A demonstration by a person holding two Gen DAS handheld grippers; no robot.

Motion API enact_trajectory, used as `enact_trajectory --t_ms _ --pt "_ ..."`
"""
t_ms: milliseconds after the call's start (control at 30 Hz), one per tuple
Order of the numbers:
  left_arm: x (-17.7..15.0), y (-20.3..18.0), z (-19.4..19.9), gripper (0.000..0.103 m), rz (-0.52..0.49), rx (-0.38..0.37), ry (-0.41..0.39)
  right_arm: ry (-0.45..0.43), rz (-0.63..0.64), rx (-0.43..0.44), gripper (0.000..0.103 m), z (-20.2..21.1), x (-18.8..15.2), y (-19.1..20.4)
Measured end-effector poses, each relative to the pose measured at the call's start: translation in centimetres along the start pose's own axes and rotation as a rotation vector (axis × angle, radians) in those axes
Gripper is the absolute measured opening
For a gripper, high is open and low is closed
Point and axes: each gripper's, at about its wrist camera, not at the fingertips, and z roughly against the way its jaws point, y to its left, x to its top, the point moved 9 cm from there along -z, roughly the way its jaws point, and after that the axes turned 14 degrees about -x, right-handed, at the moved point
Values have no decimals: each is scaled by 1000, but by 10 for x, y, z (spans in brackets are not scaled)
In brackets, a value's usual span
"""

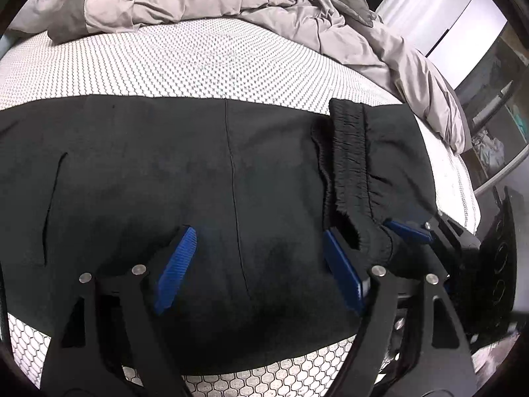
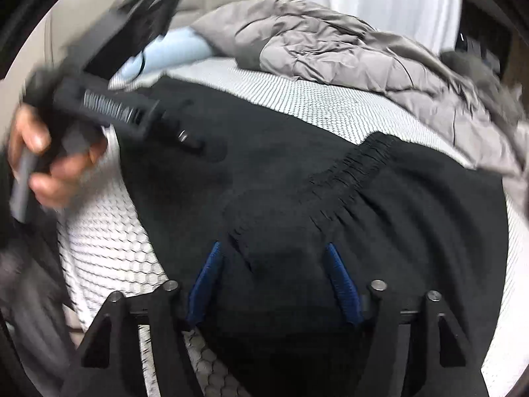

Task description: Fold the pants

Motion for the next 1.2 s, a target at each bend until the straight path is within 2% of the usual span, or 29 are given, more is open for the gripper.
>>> enact_trajectory --t_ms 67,100,133,167,200,233,300,367,433,467,533,600,667,767,867,967,1067,1133,1167,1200 --pt "-2 -2 -3 77 -13 11 6 1 -3 -54 78 -9 7 2" --pt "-4 -2 -3 77 -19 15 12 6 -20 -80 69 -13 9 0" --pt "-5 -3 -4 77 -19 17 15 4 -38 -77 53 -14 12 -2" --pt "-4 -3 -4 77 -18 14 16 -1 -71 -61 46 -11 14 -6" --pt "-4 -4 -4 77 -14 5 14 -16 -108 -49 27 -8 18 -12" --pt "-3 -6 -4 77 -4 -18 14 -43 -182 -18 21 2 22 -23" --pt "-2 -15 -10 77 49 -111 14 -94 -292 61 18 22 24 -43" --pt "-2 -29 -19 77 91 -215 33 -131 -390 146 18 39 22 -59" --pt "0 -54 -33 77 129 -370 59 -135 -405 176 18 46 18 -62" --pt "0 -63 -39 77 152 -424 73 -140 -395 173 18 48 17 -62" --pt "2 -73 -51 76 224 -499 80 -147 -383 127 17 52 13 -66" --pt "4 -81 -58 76 271 -570 82 -140 -408 139 17 52 10 -73" --pt "6 -87 -65 76 302 -613 86 -144 -417 112 17 51 9 -82" --pt "9 -94 -63 76 278 -621 67 -133 -430 94 17 49 5 -91" --pt "14 -100 -53 76 267 -666 28 -132 -414 90 17 51 3 -89" --pt "20 -92 -54 79 264 -630 -11 -119 -339 143 17 49 6 -63" --pt "19 -84 -70 79 297 -596 21 -88 -222 170 18 45 3 -31" --pt "14 -77 -83 78 308 -538 46 -74 -154 176 23 43 0 -17" --pt "14 -77 -87 74 302 -524 54 -69 -145 182 27 44 -2 -16" --pt "15 -80 -90 73 292 -520 54 -59 -139 199 37 45 -4 -16"
